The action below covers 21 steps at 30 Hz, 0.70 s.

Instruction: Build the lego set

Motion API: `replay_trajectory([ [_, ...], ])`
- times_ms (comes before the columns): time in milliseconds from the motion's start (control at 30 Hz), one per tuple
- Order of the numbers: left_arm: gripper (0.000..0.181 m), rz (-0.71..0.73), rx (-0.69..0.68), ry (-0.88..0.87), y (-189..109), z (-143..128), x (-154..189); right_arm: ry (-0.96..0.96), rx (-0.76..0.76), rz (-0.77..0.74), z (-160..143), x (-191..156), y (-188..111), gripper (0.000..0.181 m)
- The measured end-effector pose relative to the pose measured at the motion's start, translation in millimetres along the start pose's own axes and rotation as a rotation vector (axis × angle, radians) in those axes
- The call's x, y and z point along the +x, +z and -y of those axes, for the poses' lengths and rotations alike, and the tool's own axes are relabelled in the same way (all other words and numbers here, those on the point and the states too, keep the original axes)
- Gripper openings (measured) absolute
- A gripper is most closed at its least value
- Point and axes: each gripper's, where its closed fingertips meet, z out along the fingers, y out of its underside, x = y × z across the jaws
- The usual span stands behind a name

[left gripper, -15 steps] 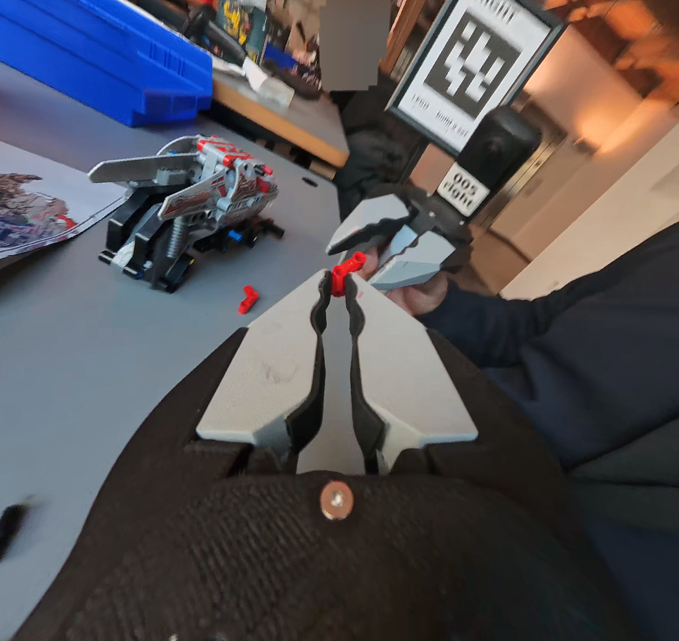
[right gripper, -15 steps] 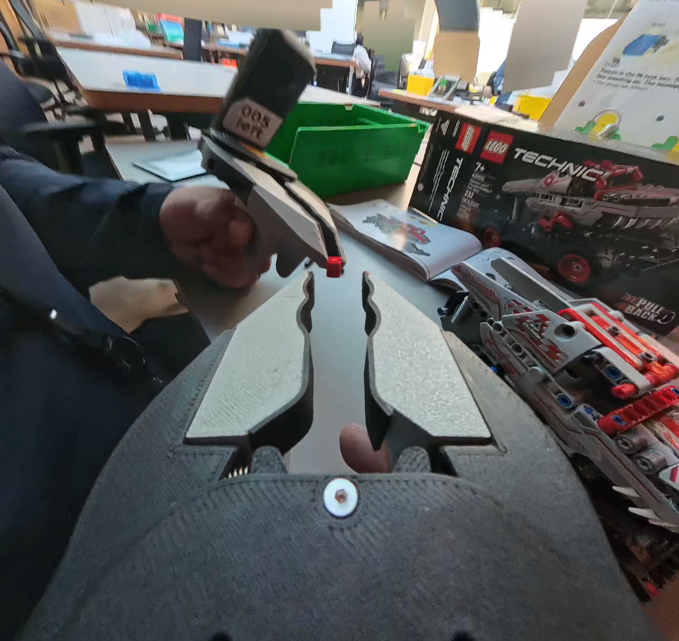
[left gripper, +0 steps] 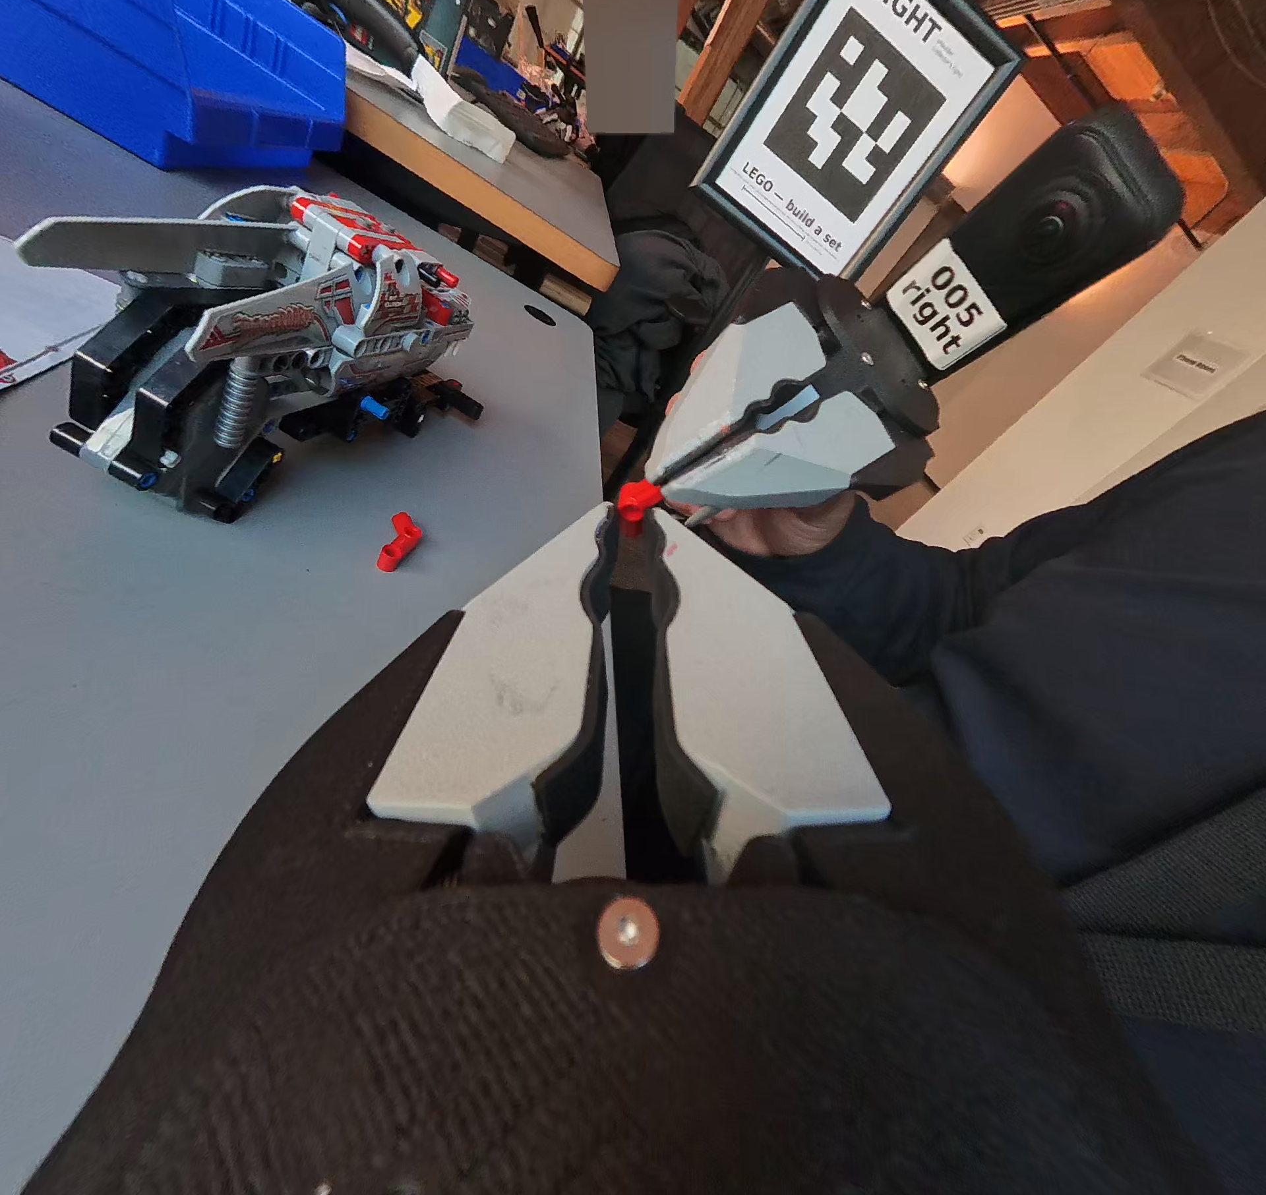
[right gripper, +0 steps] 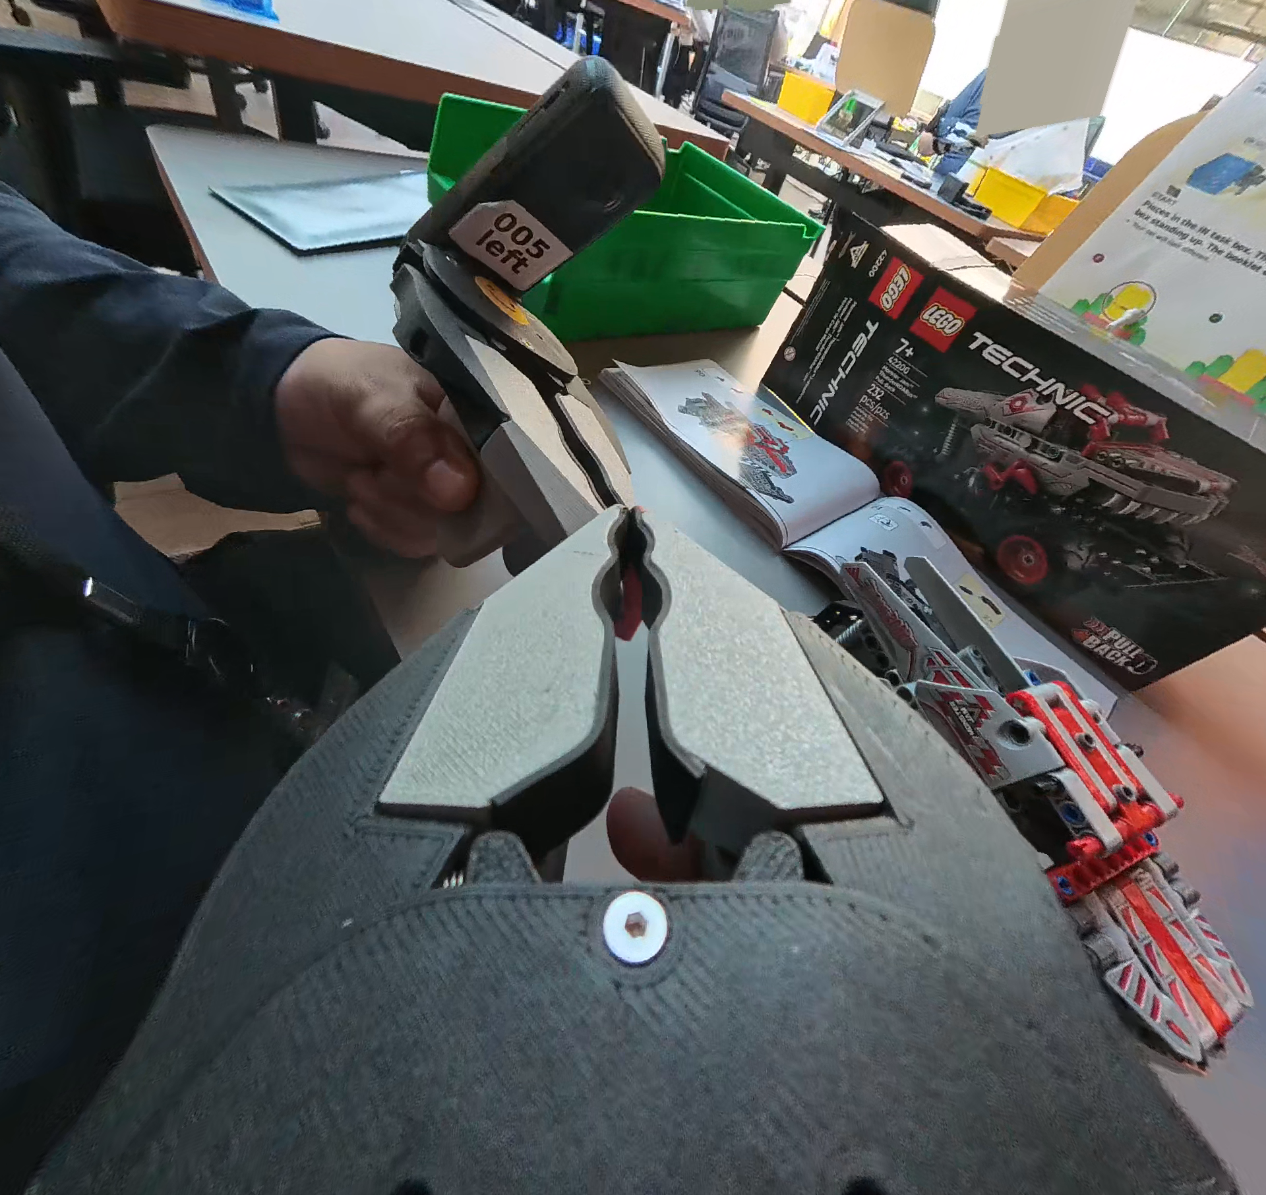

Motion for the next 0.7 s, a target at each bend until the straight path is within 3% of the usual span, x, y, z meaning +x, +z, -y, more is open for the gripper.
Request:
replay_trajectory([
  [300,0.004,-0.041,0.046,-0.057,-6,7,-2,0.092,0.042,0.015,-1,6,-7,0.01],
  [700,0.004,-0.07,0.028,-0.081,-5,5,-1,0.112,0.034,0.063,-7,4,-5,0.008],
])
